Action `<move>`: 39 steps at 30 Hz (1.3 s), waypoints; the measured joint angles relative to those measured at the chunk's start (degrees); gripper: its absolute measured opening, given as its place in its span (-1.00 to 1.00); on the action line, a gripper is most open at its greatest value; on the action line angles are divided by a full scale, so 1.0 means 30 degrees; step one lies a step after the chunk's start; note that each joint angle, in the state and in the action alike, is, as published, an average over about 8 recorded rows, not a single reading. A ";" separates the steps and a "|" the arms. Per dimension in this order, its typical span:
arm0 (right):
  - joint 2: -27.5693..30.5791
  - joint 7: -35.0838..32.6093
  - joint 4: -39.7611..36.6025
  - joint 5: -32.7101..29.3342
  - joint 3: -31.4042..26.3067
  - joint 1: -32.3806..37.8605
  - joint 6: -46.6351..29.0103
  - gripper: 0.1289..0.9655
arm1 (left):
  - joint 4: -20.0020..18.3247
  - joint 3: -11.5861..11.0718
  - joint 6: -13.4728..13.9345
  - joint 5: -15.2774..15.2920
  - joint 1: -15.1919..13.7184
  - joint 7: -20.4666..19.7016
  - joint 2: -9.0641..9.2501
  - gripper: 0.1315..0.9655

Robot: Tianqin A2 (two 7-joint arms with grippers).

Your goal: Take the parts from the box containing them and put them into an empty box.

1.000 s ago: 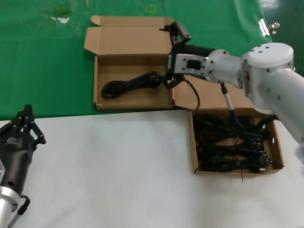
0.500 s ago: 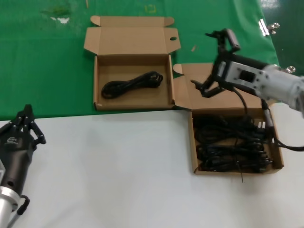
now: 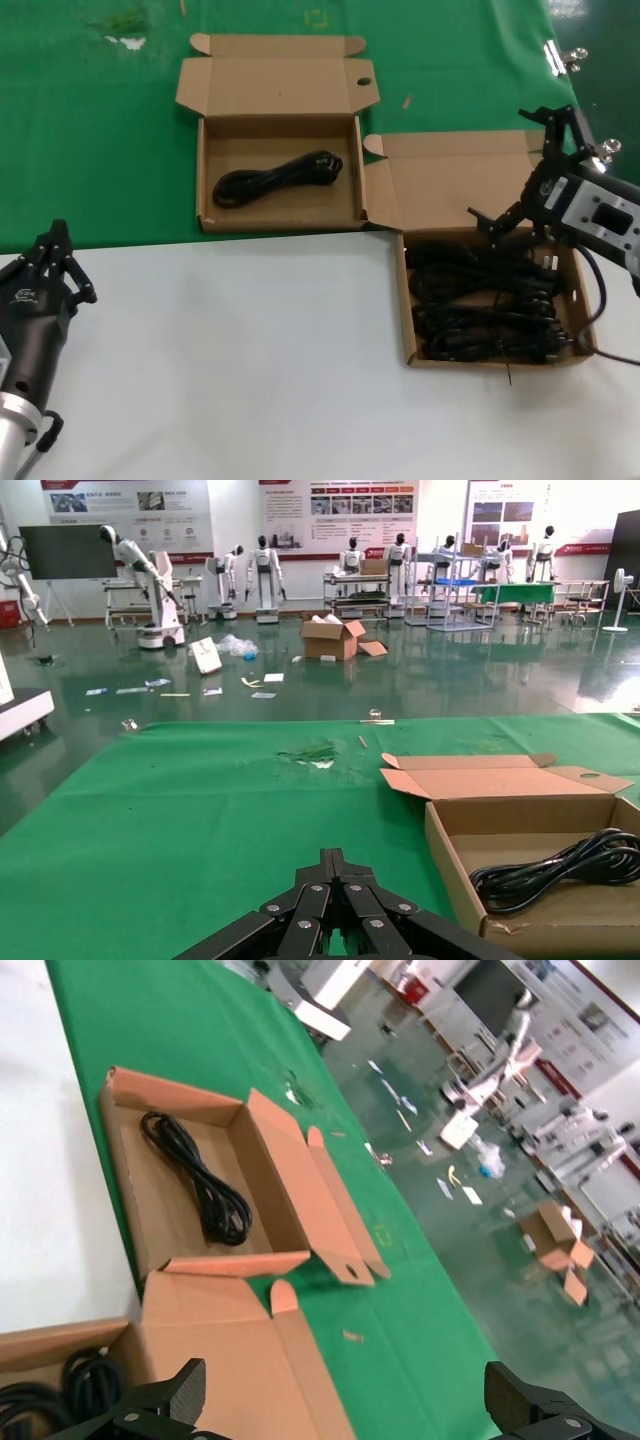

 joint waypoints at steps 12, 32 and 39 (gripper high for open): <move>0.0346 0.1194 0.1015 -0.0564 0.0804 -0.1317 0.0431 1.00 | 0.0000 0.0000 0.0000 0.0000 0.0000 0.0000 0.0000 -0.98; -0.2088 0.1486 0.1805 0.0329 0.2951 -0.3474 0.1639 1.00 | 0.0000 0.0000 0.0000 -0.0001 0.0000 0.0000 0.0000 -0.59; -0.3071 0.1608 0.2123 0.0688 0.3819 -0.4347 0.2126 1.00 | 0.0000 0.0000 0.0000 -0.0004 0.0000 0.0001 0.0000 -0.27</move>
